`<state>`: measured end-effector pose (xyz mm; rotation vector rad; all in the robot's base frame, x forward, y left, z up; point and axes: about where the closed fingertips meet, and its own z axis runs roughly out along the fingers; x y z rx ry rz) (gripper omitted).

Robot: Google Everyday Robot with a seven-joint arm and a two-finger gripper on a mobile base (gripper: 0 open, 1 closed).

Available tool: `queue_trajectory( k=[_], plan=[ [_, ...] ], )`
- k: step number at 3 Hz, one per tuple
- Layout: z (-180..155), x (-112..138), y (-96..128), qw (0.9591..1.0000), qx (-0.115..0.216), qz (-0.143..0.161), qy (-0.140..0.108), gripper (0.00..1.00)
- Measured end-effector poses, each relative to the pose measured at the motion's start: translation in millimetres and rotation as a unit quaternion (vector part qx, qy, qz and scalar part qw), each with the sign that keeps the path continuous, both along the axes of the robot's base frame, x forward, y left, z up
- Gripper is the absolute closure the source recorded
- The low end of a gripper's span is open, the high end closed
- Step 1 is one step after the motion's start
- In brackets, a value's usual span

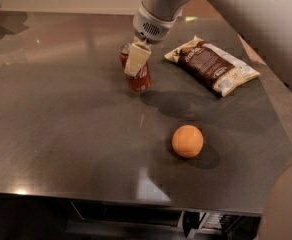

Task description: Knock coke can over

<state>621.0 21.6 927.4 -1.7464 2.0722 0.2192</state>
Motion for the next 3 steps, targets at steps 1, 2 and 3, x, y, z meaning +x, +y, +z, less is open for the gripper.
queue_trajectory(
  k=[1, 2, 3],
  plan=[
    [6, -9, -12, 0.9959, -0.084, 0.032, -0.009, 1.0],
    [1, -16, -27, 0.9868, -0.15, 0.061, -0.004, 1.0],
    [-10, -20, -40, 0.9772, -0.195, 0.083, 0.007, 1.0]
  ],
)
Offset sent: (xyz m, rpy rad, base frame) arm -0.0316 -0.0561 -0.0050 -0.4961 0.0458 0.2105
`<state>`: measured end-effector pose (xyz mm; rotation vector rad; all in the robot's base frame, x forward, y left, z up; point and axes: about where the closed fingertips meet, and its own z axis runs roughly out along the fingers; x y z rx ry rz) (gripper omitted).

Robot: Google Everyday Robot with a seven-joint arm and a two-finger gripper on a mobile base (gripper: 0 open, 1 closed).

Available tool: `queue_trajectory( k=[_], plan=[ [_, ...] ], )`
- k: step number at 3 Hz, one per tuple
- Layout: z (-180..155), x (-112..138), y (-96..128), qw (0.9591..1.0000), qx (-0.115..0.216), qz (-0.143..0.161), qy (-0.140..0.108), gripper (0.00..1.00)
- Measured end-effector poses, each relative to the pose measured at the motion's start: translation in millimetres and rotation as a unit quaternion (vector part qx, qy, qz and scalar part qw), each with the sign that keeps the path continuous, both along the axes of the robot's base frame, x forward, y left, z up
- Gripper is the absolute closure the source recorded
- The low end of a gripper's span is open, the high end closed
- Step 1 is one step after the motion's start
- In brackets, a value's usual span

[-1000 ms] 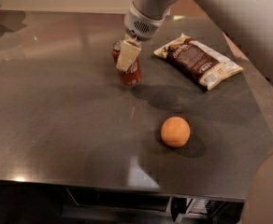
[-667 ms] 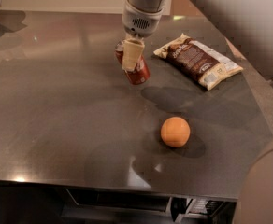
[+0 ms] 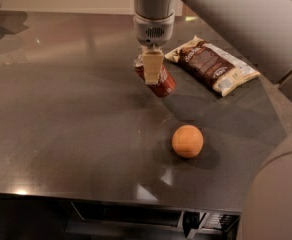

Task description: Knock coke can over

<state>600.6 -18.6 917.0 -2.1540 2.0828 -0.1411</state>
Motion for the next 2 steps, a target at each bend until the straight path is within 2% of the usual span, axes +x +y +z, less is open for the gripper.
queue_trajectory(
  k=[1, 2],
  plan=[
    [-14, -6, -5, 0.999, -0.032, 0.027, 0.016, 0.83],
    [-25, -13, -4, 0.9964, -0.056, 0.057, 0.028, 0.59]
  ],
)
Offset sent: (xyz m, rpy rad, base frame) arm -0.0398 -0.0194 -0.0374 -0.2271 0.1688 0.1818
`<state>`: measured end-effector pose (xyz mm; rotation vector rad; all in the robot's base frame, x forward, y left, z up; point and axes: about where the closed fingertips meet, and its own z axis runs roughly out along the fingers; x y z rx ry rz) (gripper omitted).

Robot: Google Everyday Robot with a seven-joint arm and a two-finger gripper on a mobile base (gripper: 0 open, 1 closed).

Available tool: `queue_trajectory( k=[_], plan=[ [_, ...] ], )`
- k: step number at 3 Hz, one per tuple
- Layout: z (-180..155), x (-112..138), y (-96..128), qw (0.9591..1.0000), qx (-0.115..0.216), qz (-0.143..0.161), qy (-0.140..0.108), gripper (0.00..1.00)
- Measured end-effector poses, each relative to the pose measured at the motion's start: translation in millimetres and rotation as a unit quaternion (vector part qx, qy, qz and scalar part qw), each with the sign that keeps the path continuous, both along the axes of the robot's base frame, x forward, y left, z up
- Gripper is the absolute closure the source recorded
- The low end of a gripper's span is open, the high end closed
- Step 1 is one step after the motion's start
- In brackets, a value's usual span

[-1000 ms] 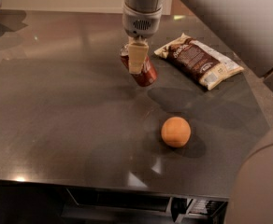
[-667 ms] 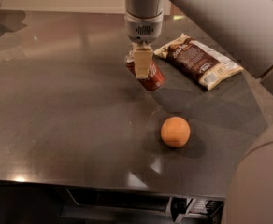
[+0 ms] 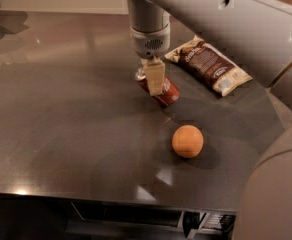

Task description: Knock coke can over

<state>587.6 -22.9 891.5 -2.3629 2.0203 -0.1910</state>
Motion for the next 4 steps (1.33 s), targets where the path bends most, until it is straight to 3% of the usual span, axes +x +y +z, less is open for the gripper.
queue_trajectory(
  k=[1, 2, 3, 4],
  plan=[
    [-7, -5, 1, 0.9996, -0.016, 0.023, 0.009, 0.36],
    [-7, 1, 5, 0.9997, -0.007, 0.025, -0.003, 0.13],
    [-7, 7, 10, 0.9995, 0.001, 0.027, -0.015, 0.0],
    [-7, 7, 10, 0.9995, 0.001, 0.027, -0.015, 0.0]
  ],
)
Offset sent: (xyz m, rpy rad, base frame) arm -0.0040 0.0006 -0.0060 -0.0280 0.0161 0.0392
